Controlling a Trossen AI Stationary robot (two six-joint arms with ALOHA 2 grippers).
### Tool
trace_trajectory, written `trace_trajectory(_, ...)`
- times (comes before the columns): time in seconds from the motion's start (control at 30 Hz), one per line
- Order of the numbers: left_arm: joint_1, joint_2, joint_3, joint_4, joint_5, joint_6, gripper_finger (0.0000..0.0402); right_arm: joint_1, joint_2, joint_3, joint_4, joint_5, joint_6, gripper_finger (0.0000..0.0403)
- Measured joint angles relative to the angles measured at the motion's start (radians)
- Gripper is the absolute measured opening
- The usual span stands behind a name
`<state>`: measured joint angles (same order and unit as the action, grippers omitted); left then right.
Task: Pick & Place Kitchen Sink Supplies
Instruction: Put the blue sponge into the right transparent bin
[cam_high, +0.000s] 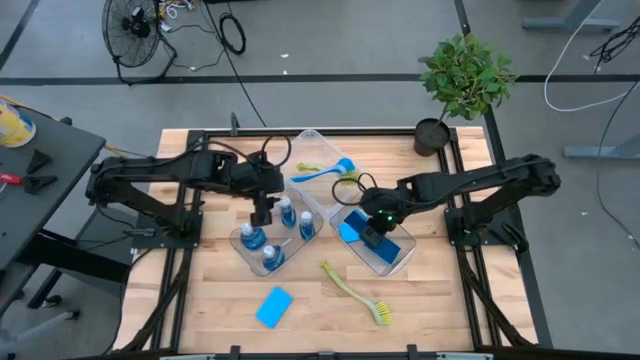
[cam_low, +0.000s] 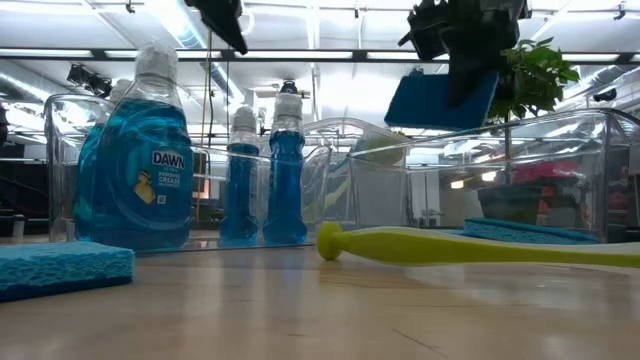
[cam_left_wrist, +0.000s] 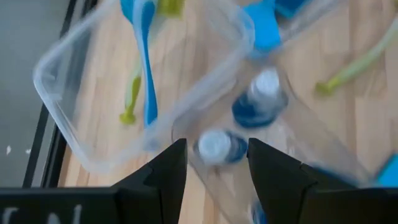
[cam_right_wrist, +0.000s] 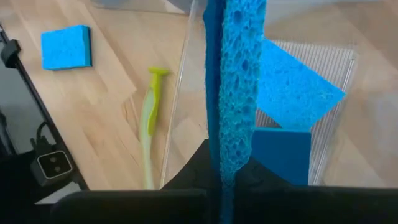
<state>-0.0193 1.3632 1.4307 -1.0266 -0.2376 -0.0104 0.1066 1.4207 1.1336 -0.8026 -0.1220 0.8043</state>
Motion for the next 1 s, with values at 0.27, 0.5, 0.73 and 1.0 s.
trace_trajectory(0.27, -0.031, -0.107, -0.114, -0.033, 0.028, -0.01, 0.0174, 0.0, 0.032, 0.0, 0.002, 0.001, -0.001, 0.0011)
trace_trajectory(0.5, -0.042, -0.341, -0.308, 0.034, 0.027, -0.13, 0.0174, 0.0, 0.032, 0.0, -0.005, 0.009, 0.003, 0.0011)
trace_trajectory(0.73, -0.041, -0.493, -0.356, 0.046, 0.007, -0.211, 0.0174, -0.001, 0.032, 0.0, -0.005, 0.023, 0.049, 0.0024)
trace_trajectory(1.0, -0.041, -0.512, -0.358, 0.061, -0.007, -0.186, 0.0174, -0.005, 0.032, 0.0, -0.012, 0.006, 0.085, 0.0139)
